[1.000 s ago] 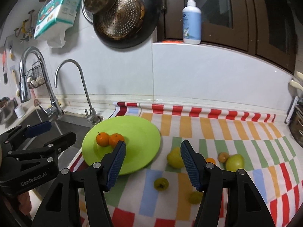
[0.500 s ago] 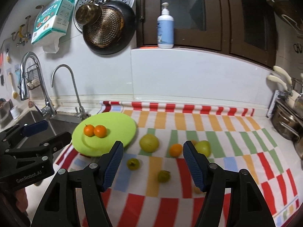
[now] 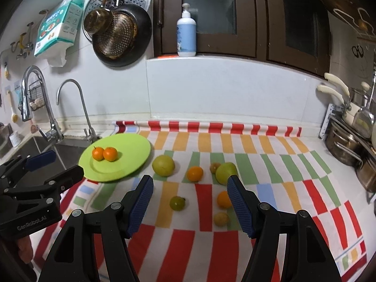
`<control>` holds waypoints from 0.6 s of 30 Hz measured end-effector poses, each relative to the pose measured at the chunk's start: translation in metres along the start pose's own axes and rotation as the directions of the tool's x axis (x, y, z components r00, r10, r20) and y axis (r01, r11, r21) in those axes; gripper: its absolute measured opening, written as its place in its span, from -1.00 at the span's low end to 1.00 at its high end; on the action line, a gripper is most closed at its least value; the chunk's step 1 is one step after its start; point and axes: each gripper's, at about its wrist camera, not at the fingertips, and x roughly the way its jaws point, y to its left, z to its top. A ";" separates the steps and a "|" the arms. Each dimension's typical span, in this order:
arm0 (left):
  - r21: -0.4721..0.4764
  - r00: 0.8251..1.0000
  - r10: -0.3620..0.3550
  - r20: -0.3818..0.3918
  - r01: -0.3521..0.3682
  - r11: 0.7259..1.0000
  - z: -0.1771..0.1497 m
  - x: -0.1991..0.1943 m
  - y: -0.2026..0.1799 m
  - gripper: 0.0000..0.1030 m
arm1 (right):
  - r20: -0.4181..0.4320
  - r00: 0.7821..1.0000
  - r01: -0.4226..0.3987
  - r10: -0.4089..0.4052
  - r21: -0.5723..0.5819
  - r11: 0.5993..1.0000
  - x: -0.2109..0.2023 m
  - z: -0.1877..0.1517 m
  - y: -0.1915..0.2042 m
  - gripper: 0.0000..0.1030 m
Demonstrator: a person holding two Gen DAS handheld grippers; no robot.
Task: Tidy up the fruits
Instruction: 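Lift both tools away from the plate, then grasp a green lime with the left tool while the right tool grasps a pear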
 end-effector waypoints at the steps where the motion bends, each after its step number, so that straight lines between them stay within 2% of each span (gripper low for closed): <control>1: 0.004 1.000 -0.002 -0.006 0.002 1.000 -0.002 0.002 -0.002 0.45 | -0.006 1.000 0.004 -0.004 0.000 1.000 0.001 -0.002 -0.002 0.28; 10: 0.070 0.997 -0.068 -0.023 0.070 0.995 -0.012 0.021 -0.025 0.44 | -0.058 0.997 0.043 -0.043 0.012 0.999 0.011 -0.017 -0.022 0.28; 16: 0.134 0.989 -0.137 -0.050 0.142 0.981 -0.013 0.041 -0.043 0.43 | -0.101 0.993 0.057 -0.054 0.025 0.998 0.024 -0.027 -0.030 0.28; 18: 0.155 0.986 -0.157 -0.063 0.165 0.974 -0.014 0.048 -0.049 0.36 | -0.120 0.991 0.058 -0.054 0.029 0.998 0.032 -0.030 -0.033 0.27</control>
